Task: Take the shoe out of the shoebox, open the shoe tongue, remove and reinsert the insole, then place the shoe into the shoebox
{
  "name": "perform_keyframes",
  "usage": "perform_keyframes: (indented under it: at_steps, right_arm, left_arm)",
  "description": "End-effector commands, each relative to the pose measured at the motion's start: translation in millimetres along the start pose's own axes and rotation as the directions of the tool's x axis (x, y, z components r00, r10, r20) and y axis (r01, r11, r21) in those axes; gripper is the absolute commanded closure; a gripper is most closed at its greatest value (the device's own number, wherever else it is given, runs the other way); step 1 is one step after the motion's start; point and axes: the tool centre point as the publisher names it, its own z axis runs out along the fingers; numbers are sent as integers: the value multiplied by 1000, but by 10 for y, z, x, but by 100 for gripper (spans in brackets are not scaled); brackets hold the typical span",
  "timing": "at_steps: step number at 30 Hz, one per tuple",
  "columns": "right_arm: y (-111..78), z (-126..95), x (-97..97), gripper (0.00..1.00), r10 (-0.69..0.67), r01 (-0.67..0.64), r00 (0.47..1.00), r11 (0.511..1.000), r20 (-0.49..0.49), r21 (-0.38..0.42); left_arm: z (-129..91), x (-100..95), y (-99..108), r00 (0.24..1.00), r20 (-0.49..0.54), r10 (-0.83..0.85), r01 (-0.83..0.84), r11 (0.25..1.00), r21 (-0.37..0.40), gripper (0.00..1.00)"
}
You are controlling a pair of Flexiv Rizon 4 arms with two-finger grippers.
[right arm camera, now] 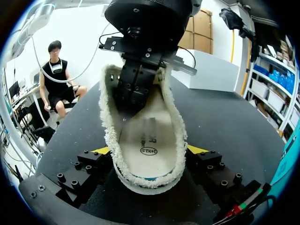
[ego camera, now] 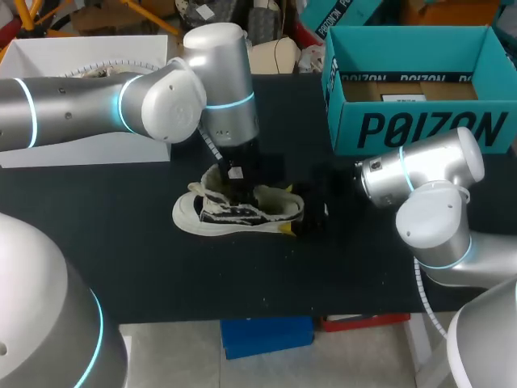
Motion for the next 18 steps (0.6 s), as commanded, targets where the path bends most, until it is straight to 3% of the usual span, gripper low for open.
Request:
perform_keyframes:
  at_steps: [1, 2, 3, 4, 8, 14, 18]
  right_arm:
    - [-18, 45, -14, 100, 3, -3, 1000, 1000, 2, 2]
    - [-18, 45, -14, 100, 3, -3, 1000, 1000, 2, 2]
    - [-18, 45, -14, 100, 3, -3, 1000, 1000, 2, 2]
    - [-18, 45, -14, 100, 3, -3, 1000, 1000, 2, 2]
    - [-18, 45, -14, 100, 3, -3, 1000, 1000, 2, 2]
    - [-18, 45, -14, 100, 3, -3, 1000, 1000, 2, 2]
    - [-18, 45, -14, 100, 3, -3, 1000, 1000, 2, 2]
  left_arm:
    - [182, 15, -29, 1000, -2, -2, 2, 1000, -3, 100]
    - [172, 14, -26, 1000, -1, -4, 4, 1000, -3, 100]
    - [161, 13, -24, 1000, 3, -7, 7, 1000, -4, 91]
    - [150, 8, -23, 1000, 4, -7, 7, 1000, -4, 71]
    - [110, 0, -25, 1000, 30, 5, -4, 1000, -24, 63]
    - [91, -20, -11, 996, 91, 19, -13, 997, -72, 66]
    - [116, -40, 19, 990, 142, 24, -6, 992, -123, 63]
